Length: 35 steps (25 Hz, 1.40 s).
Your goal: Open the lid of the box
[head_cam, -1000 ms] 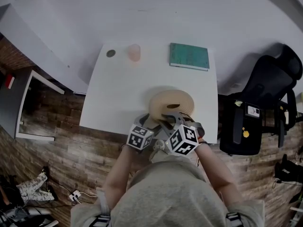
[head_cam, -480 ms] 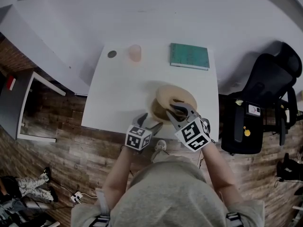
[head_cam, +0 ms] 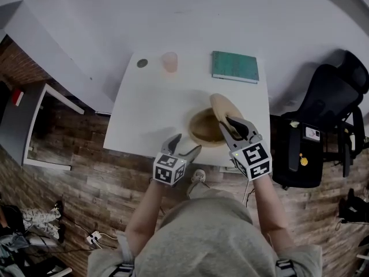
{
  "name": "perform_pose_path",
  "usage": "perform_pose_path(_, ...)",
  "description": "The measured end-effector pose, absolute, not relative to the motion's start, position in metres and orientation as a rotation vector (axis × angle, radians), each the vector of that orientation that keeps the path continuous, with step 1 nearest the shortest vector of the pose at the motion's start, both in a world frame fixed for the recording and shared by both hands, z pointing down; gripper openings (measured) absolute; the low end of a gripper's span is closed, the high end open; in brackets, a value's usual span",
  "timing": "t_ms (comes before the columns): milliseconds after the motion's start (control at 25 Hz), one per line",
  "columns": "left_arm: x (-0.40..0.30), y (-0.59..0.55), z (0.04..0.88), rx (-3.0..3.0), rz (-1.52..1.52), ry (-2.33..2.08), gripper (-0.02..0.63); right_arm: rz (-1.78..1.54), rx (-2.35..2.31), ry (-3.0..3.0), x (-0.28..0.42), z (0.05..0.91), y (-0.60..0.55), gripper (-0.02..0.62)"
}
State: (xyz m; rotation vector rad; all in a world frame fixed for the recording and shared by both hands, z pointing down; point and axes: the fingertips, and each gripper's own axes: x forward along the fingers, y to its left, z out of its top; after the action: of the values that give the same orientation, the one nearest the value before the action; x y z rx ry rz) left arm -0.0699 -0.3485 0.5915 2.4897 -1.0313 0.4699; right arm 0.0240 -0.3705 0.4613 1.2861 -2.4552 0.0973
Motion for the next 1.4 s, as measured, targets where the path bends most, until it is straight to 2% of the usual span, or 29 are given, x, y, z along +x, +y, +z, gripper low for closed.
perform_pose_path(560,-0.067,-0.290,0.543,2.528,0.280,-1.127,0.362,0.216,1.538,-2.524,0.065,0.444,-0.305,0.078)
perform_pose_path(1400,-0.058,-0.190,0.506,2.545,0.130,-1.151,0.362,0.265,1.545,-2.586,0.059,0.447,-0.185,0.078)
